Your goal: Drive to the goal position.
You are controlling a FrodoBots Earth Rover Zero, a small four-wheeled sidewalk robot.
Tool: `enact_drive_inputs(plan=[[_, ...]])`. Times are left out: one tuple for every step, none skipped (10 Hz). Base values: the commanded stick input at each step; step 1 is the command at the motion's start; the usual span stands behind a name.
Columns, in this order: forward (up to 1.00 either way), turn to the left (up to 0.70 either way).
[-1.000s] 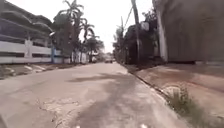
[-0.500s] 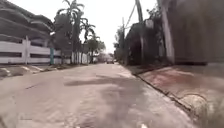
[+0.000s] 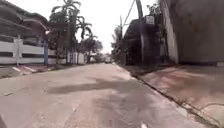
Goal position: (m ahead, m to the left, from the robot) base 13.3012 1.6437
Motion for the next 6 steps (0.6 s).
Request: enact_drive_inputs(plan=[[1.00, 0.00], [1.00, 0.00], [1.00, 0.00], [1.00, 0.00], [1.00, 0.00], [1.00, 0.00]])
